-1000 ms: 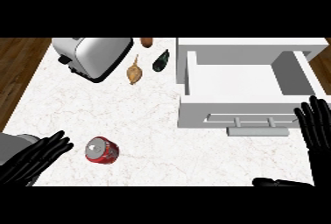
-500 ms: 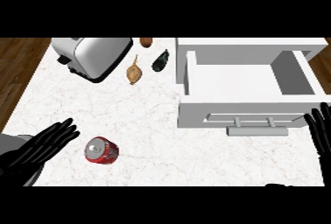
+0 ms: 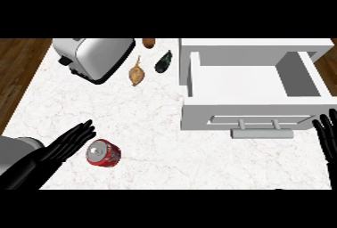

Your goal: Pick up the can, place it into the drawer and close the drawer

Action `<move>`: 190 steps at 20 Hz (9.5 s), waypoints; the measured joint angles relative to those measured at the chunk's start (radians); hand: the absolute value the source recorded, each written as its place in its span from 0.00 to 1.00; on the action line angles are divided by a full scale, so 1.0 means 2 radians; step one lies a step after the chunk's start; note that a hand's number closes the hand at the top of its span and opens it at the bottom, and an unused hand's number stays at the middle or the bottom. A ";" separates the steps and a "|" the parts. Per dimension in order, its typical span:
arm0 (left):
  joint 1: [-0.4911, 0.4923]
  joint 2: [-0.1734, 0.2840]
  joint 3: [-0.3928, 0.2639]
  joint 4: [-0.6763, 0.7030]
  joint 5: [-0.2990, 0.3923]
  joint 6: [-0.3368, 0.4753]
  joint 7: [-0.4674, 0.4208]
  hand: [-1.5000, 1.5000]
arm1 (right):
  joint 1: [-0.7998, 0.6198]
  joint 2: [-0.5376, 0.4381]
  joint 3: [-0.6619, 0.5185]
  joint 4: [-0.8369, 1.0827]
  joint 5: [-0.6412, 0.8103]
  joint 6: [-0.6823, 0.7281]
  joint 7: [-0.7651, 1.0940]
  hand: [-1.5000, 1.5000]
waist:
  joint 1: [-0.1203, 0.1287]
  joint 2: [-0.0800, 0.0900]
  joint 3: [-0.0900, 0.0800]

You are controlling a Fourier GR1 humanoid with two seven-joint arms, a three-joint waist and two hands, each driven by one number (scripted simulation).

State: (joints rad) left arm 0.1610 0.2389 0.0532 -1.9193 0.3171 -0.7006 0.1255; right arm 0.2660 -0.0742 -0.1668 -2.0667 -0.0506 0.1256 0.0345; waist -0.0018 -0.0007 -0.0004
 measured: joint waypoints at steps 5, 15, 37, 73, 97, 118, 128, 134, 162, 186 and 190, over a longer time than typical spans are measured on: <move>-0.018 -0.015 0.004 0.055 -0.047 -0.009 -0.043 0.00 | 0.004 -0.001 -0.010 0.006 -0.006 0.014 -0.007 0.00 | 0.000 0.000 0.000; -0.040 -0.018 0.028 0.153 -0.122 -0.016 -0.132 0.00 | -0.015 0.000 -0.021 0.015 -0.008 0.022 0.003 0.00 | 0.000 0.000 0.000; -0.122 0.031 0.035 0.421 -0.249 0.034 -0.330 0.00 | -0.008 0.023 -0.021 0.000 0.009 0.030 -0.003 0.00 | -0.002 0.000 0.000; -0.209 -0.014 -0.022 0.574 -0.274 0.096 -0.379 0.00 | -0.006 0.028 -0.038 -0.028 -0.008 0.045 0.023 0.00 | -0.002 0.000 0.000; -0.182 -0.076 0.066 0.455 -0.167 0.182 -0.274 1.00 | 0.016 0.035 -0.043 -0.060 -0.021 0.041 0.030 0.00 | 0.005 0.000 0.000; -0.303 -0.119 -0.032 0.258 -0.159 0.422 -0.039 1.00 | 0.034 0.029 -0.046 -0.073 -0.036 0.042 0.022 0.00 | -0.003 -0.001 0.000; -0.449 -0.119 -0.091 0.285 -0.168 0.505 0.050 1.00 | 0.031 0.023 -0.056 -0.069 -0.042 0.044 0.022 0.00 | -0.007 0.000 0.000; -0.551 -0.119 -0.112 0.349 -0.152 0.553 0.074 1.00 | 0.019 0.021 -0.062 -0.069 -0.046 0.043 0.029 0.00 | -0.009 0.001 0.000; -0.815 -0.119 -0.197 0.690 0.010 0.632 0.004 1.00 | -0.022 0.019 -0.047 -0.056 -0.028 0.040 0.047 0.00 | -0.034 0.008 0.001; -0.805 -0.119 -0.320 0.772 0.087 0.686 -0.072 0.00 | -0.085 0.004 -0.041 -0.035 -0.020 0.028 0.068 0.00 | -0.060 0.015 0.002; -0.802 -0.119 -0.332 0.777 0.095 0.702 -0.073 0.00 | -0.088 0.001 -0.041 -0.029 -0.020 0.031 0.066 0.00 | -0.062 0.016 0.002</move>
State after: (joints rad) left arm -1.4434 0.0002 -0.6102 -0.3657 0.5068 0.7041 -0.0209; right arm 0.0901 -0.0727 -0.2490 -2.1245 -0.0897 0.1876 0.1670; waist -0.1252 0.0304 0.0030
